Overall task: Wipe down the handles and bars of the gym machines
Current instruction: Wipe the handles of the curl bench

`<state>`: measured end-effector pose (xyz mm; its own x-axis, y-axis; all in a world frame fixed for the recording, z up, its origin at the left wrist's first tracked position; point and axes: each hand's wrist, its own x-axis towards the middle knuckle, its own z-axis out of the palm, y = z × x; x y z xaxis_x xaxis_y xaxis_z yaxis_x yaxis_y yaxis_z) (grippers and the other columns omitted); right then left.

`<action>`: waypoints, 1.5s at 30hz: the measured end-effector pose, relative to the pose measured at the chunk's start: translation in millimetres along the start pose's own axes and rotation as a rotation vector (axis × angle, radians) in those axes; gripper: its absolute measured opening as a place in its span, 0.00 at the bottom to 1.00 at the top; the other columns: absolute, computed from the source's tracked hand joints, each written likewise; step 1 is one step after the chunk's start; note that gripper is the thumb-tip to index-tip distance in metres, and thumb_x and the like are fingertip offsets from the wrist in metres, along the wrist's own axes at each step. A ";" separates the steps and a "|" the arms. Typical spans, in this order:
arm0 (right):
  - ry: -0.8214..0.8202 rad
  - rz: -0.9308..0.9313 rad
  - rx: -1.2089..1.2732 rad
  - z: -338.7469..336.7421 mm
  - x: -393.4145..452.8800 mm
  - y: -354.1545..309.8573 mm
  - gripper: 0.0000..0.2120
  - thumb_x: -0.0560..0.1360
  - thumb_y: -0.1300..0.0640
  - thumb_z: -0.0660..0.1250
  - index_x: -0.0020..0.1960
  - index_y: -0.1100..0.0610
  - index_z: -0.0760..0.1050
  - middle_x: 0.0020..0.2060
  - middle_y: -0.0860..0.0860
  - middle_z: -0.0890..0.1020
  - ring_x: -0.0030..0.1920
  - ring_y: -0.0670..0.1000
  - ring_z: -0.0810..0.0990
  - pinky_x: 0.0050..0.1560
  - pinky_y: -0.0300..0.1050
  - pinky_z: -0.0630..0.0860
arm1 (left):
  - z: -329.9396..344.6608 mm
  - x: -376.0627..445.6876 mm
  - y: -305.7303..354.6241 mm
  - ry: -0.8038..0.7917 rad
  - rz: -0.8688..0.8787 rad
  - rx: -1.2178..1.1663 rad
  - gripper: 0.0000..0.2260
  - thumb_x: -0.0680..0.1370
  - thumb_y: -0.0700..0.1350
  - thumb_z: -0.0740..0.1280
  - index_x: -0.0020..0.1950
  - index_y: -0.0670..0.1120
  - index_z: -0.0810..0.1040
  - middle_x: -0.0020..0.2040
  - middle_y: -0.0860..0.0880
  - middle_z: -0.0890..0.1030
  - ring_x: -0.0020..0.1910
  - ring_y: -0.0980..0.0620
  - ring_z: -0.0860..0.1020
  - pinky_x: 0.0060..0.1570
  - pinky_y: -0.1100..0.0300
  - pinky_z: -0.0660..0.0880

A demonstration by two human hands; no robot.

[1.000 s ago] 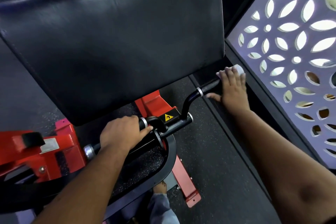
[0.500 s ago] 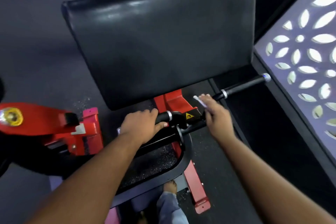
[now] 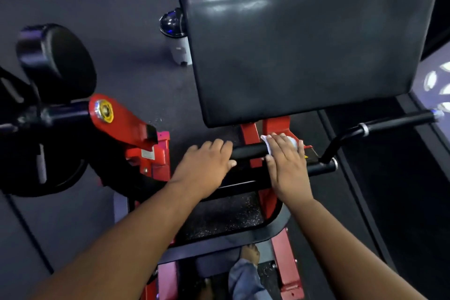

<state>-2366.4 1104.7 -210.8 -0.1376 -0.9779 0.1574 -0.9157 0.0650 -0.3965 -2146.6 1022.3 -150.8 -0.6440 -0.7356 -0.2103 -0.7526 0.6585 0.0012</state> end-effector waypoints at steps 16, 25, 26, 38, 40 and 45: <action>-0.023 -0.207 0.190 17.2 2.2 -64.8 0.23 0.84 0.52 0.52 0.75 0.59 0.70 0.73 0.52 0.73 0.76 0.52 0.66 0.79 0.58 0.53 | 13.7 -9.5 -3.3 0.050 -0.003 -0.102 0.23 0.85 0.55 0.50 0.76 0.46 0.64 0.76 0.47 0.69 0.72 0.48 0.72 0.63 0.47 0.70; 0.057 -0.032 0.148 23.4 -6.5 -60.1 0.23 0.84 0.55 0.52 0.78 0.57 0.67 0.75 0.52 0.70 0.79 0.53 0.61 0.79 0.62 0.52 | 14.4 -9.7 -3.9 0.052 -0.011 -0.098 0.19 0.86 0.55 0.51 0.73 0.48 0.64 0.76 0.49 0.68 0.73 0.50 0.70 0.65 0.47 0.69; 0.027 -0.110 0.184 23.6 -8.0 -69.3 0.24 0.83 0.55 0.52 0.78 0.58 0.66 0.76 0.53 0.69 0.79 0.52 0.61 0.80 0.59 0.50 | 14.6 -9.6 -4.4 0.054 -0.010 -0.101 0.19 0.86 0.55 0.51 0.73 0.48 0.64 0.76 0.49 0.68 0.73 0.50 0.70 0.65 0.47 0.69; 0.027 -0.173 0.154 18.1 12.0 -63.0 0.19 0.84 0.53 0.54 0.70 0.56 0.75 0.65 0.49 0.78 0.69 0.50 0.73 0.76 0.56 0.59 | 12.2 -8.7 -5.1 0.028 -0.022 -0.127 0.17 0.86 0.55 0.51 0.71 0.49 0.65 0.74 0.49 0.70 0.74 0.50 0.70 0.69 0.45 0.68; 0.012 -0.192 0.110 12.4 19.5 -44.9 0.19 0.84 0.51 0.54 0.68 0.54 0.77 0.62 0.48 0.80 0.66 0.50 0.75 0.75 0.54 0.62 | 11.9 -9.0 -4.6 0.028 -0.020 -0.121 0.17 0.86 0.55 0.52 0.71 0.49 0.65 0.73 0.50 0.71 0.73 0.50 0.70 0.68 0.45 0.68; 0.106 0.081 0.037 24.7 7.8 -42.7 0.22 0.85 0.43 0.51 0.68 0.54 0.75 0.66 0.49 0.77 0.73 0.55 0.69 0.77 0.64 0.54 | 10.1 -11.5 -5.0 0.016 -0.010 -0.130 0.20 0.86 0.55 0.51 0.75 0.48 0.63 0.75 0.50 0.69 0.75 0.50 0.69 0.70 0.45 0.67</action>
<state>-2319.1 1089.4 -215.0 -0.2513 -0.9430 0.2180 -0.8859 0.1333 -0.4443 -2134.1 1029.1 -158.2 -0.6377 -0.7451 -0.1953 -0.7698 0.6258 0.1257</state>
